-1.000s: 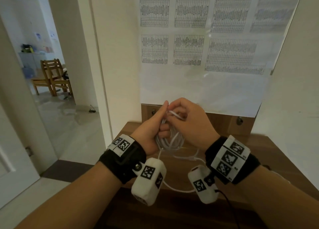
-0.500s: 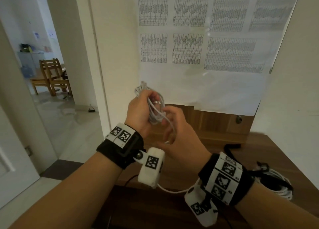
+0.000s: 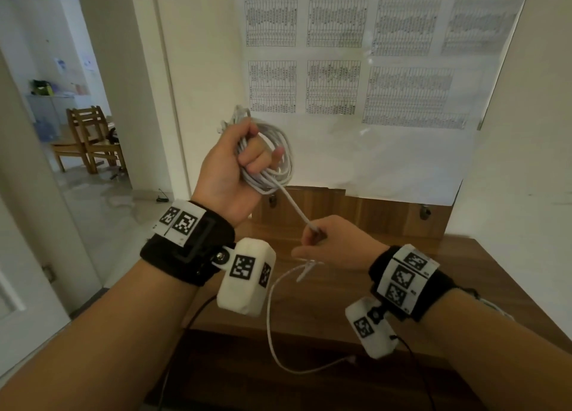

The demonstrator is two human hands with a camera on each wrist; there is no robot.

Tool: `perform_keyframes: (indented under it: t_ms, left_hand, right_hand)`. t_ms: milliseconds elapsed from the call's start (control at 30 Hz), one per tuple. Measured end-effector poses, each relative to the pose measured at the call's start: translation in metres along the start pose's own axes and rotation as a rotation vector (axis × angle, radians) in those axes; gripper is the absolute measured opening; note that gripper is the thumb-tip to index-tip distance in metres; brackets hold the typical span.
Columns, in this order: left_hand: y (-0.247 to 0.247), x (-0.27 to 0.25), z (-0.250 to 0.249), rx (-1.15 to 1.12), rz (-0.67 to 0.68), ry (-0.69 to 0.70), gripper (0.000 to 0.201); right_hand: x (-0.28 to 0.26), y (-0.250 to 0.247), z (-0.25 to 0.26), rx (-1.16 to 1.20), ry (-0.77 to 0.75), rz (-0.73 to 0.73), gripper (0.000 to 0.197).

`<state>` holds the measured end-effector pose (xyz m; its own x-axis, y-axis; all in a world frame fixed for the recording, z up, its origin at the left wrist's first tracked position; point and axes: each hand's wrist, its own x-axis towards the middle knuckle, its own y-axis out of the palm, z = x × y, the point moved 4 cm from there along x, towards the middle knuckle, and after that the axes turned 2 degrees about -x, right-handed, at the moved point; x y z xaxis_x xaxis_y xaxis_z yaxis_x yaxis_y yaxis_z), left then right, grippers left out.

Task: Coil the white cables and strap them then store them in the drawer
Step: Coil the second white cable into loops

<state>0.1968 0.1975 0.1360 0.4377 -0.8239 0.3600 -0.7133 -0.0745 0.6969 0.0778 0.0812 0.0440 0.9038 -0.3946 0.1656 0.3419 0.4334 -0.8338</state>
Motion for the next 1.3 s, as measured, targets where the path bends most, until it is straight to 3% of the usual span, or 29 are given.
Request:
perform_keyframes:
  t_ms: [133, 300, 567, 667, 867, 1100, 1200, 1300]
  left_hand:
    - [0.012, -0.005, -0.011, 0.015, 0.052, 0.032, 0.027]
    - [0.01, -0.004, -0.022, 0.014, 0.079, -0.009, 0.028]
    - [-0.006, -0.019, 0.008, 0.162, 0.228, -0.327, 0.026]
    - [-0.013, -0.023, 0.017, 0.199, 0.31, -0.477, 0.029]
    - [-0.014, -0.033, 0.035, 0.285, 0.509, -0.773, 0.017]
    - [-0.021, -0.034, 0.052, 1.086, 0.283, -0.632, 0.035]
    - [-0.026, -0.035, 0.053, 1.166, 0.226, -0.658, 0.028]
    - [-0.023, -0.036, 0.058, 1.189, 0.234, -0.643, 0.017]
  right_hand:
    - [0.005, -0.009, -0.019, -0.07, 0.059, 0.062, 0.024]
    - [0.002, -0.024, -0.034, -0.01, 0.1, -0.066, 0.031]
    - [0.001, -0.059, -0.038, 0.341, 0.244, -0.253, 0.027]
    - [0.0, -0.07, -0.038, 0.109, 0.204, -0.342, 0.018]
    - [0.003, -0.077, -0.028, -0.274, 0.083, -0.194, 0.007]
    - [-0.002, -0.09, -0.018, -0.325, 0.068, -0.282, 0.024]
    - [-0.005, -0.094, -0.016, -0.297, 0.065, -0.299, 0.023]
    - [-0.002, -0.097, -0.016, -0.262, 0.063, -0.392, 0.005]
